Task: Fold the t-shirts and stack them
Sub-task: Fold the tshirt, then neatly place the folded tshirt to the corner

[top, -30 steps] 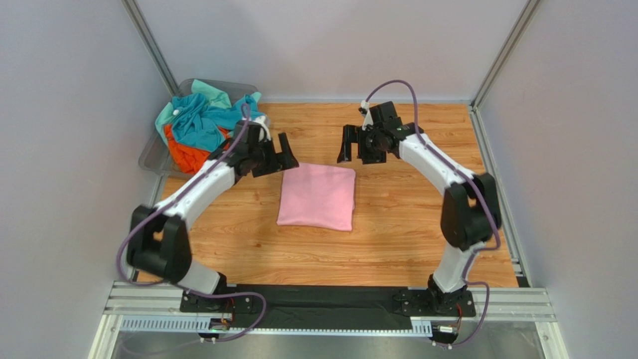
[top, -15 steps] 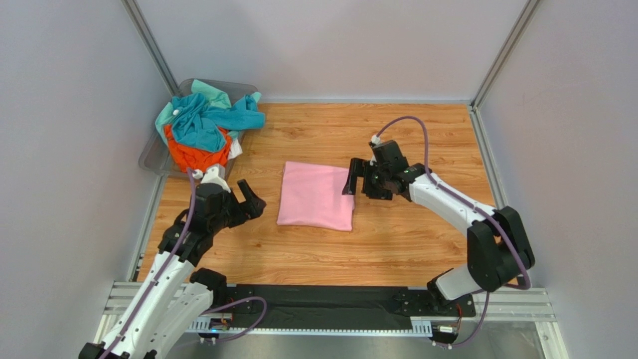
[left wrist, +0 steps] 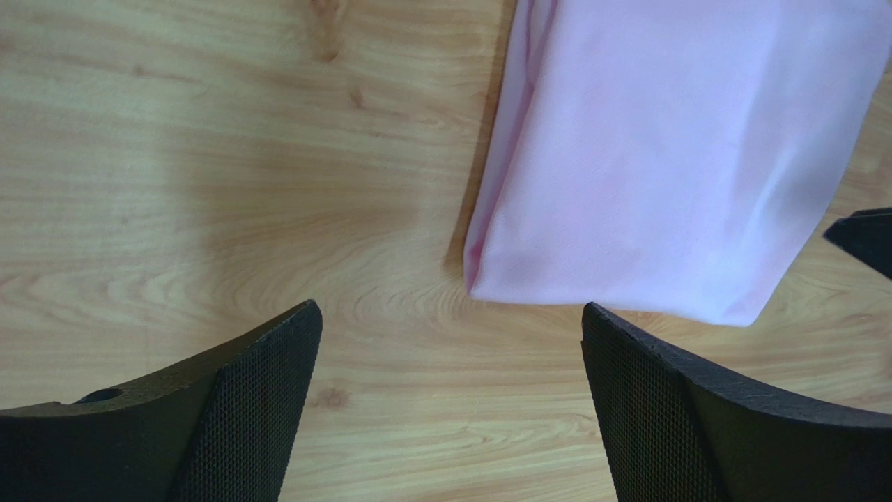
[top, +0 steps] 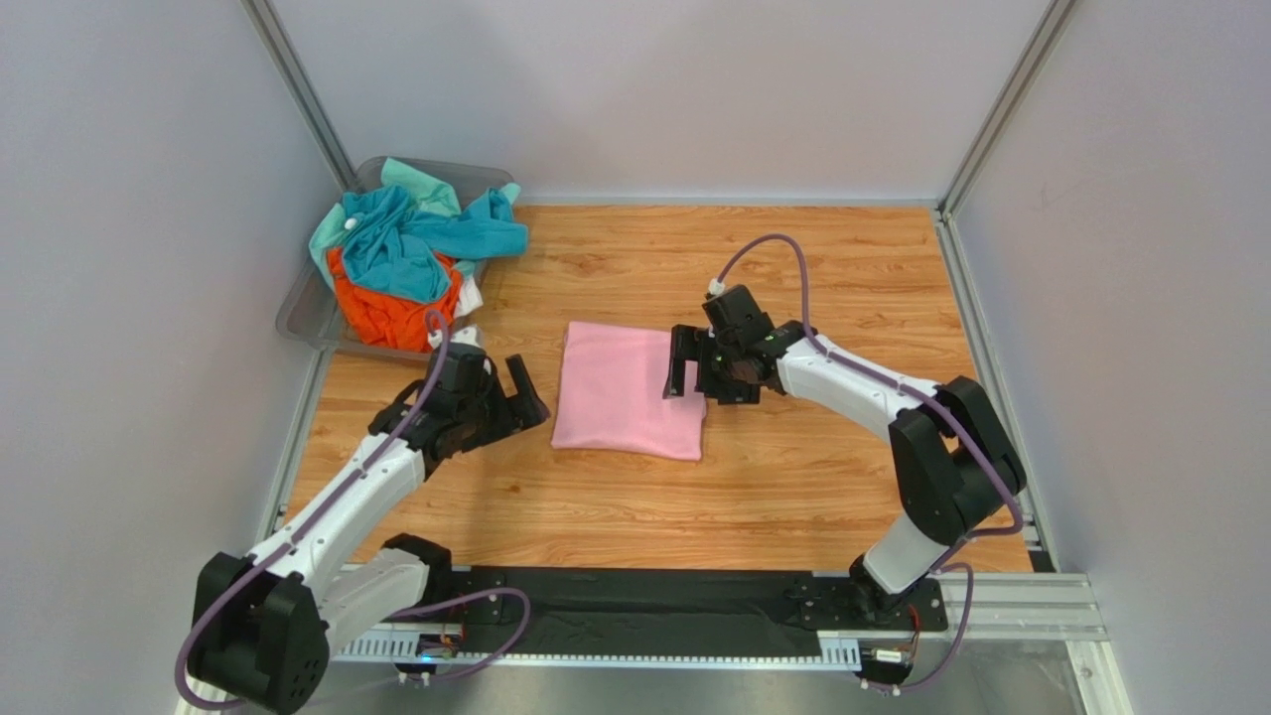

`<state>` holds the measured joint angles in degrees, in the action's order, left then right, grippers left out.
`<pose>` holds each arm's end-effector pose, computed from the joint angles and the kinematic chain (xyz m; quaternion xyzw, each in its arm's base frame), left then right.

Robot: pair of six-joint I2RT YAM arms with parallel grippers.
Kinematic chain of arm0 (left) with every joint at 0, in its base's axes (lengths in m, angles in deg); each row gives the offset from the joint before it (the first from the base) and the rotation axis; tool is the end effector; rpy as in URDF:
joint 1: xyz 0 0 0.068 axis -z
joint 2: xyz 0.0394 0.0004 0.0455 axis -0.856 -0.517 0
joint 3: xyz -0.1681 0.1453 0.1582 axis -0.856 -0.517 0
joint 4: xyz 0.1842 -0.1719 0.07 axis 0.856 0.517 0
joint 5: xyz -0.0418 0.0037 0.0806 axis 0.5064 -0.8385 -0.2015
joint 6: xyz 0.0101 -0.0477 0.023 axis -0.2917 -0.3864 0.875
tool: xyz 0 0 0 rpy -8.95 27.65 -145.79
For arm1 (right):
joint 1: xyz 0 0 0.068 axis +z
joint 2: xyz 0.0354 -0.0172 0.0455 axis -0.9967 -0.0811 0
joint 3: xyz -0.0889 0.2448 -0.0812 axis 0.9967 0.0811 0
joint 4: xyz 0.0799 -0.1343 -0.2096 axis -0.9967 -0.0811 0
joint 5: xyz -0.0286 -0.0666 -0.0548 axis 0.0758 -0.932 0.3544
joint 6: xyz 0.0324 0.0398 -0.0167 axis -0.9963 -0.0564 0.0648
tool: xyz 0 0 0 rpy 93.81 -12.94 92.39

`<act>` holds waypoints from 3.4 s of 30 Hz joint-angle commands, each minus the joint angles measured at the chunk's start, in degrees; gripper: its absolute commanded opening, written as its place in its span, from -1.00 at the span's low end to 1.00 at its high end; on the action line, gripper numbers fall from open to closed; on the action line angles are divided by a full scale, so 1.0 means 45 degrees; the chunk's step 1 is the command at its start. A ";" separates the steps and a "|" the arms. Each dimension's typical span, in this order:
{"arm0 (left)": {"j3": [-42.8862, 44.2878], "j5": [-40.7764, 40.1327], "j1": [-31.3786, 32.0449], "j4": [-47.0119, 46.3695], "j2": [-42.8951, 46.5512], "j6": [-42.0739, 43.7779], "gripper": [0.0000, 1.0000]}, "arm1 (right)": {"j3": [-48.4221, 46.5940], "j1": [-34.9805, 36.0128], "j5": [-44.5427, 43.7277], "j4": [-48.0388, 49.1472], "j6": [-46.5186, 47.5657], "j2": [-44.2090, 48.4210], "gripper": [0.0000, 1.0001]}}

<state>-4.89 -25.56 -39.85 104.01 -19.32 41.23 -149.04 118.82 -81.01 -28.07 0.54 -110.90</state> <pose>0.1827 -0.0636 0.2134 -0.1734 0.9230 -0.1791 0.2930 0.2732 0.1843 0.2050 -0.0137 0.9631 0.1812 0.1986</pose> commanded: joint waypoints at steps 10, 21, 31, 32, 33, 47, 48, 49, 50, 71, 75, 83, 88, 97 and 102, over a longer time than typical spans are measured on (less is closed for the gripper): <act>0.2282 0.1813 -0.0010 -0.3504 -0.5099 0.1253 0.88 | -0.0041 0.0100 -0.1075 -0.0892 -0.0173 0.1131 1.00; 0.3495 0.2693 0.0165 -0.3739 -0.8578 0.1312 0.12 | 0.0564 -0.0036 -0.1915 -0.1480 0.0431 0.3084 1.00; 0.4023 -0.0232 0.1084 -0.0795 -0.8796 0.1449 -1.00 | 0.1736 -0.0934 -0.1837 -0.1441 0.1369 0.4648 1.00; 0.3984 -0.0719 0.1065 -0.0481 -0.8697 0.1449 -1.00 | 0.1814 -0.1012 -0.1837 -0.1441 0.1544 0.4842 1.00; 0.3887 -0.0994 0.1046 -0.0342 -0.8561 0.1603 -1.00 | 0.1970 -0.1071 -0.1818 -0.1460 0.1623 0.4922 1.00; 0.3319 -0.6095 -0.0474 0.2726 -0.5925 0.1251 -1.00 | 0.2772 -0.2848 0.0271 -0.1070 0.2424 0.5080 1.00; 0.3416 -0.6230 -0.0594 0.2861 -0.5517 0.1717 -1.00 | 0.2753 -0.2868 0.0485 -0.1070 0.2444 0.5040 1.00; 0.3378 -0.6541 -0.0673 0.2882 -0.5300 0.1993 -1.00 | 0.2791 -0.2868 0.0584 -0.1012 0.2444 0.4962 1.00; 0.3204 -0.7472 -0.0731 0.2863 -0.5047 0.2363 -1.00 | 0.2830 -0.2888 0.0623 -0.0915 0.2444 0.4961 1.00; 0.2168 -0.8751 -0.5906 0.1065 -0.4810 0.3169 -1.00 | 0.2831 -0.3610 0.0331 -0.1090 0.2561 0.4513 1.00; 0.2011 -0.8595 -0.6745 0.1203 -0.4907 0.2680 -1.00 | 0.2753 -0.3669 0.0331 -0.1128 0.2561 0.4278 1.00; 0.2614 -0.8244 -0.8230 0.1202 -0.5492 0.2425 -1.00 | 0.2655 -0.3786 0.0272 -0.1148 0.2581 0.4102 1.00; 0.3259 -0.8281 -0.8915 0.1124 -0.5805 0.2542 -1.00 | 0.2577 -0.3826 0.0253 -0.1226 0.2620 0.3946 1.00; 0.4919 -0.9609 -0.9052 0.2294 -0.6958 0.1627 -0.89 | 0.2713 -0.3865 -0.0157 -0.1305 0.2678 0.3809 1.00; 0.5077 -0.9397 -0.9033 0.2960 -0.6354 0.1059 0.93 | 0.2792 -0.3884 -0.0061 -0.1285 0.2639 0.3711 1.00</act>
<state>15.92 -66.26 -80.02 114.22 -50.47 49.54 -135.59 101.73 -80.57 -34.56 11.57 -93.96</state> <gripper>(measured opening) 0.795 0.998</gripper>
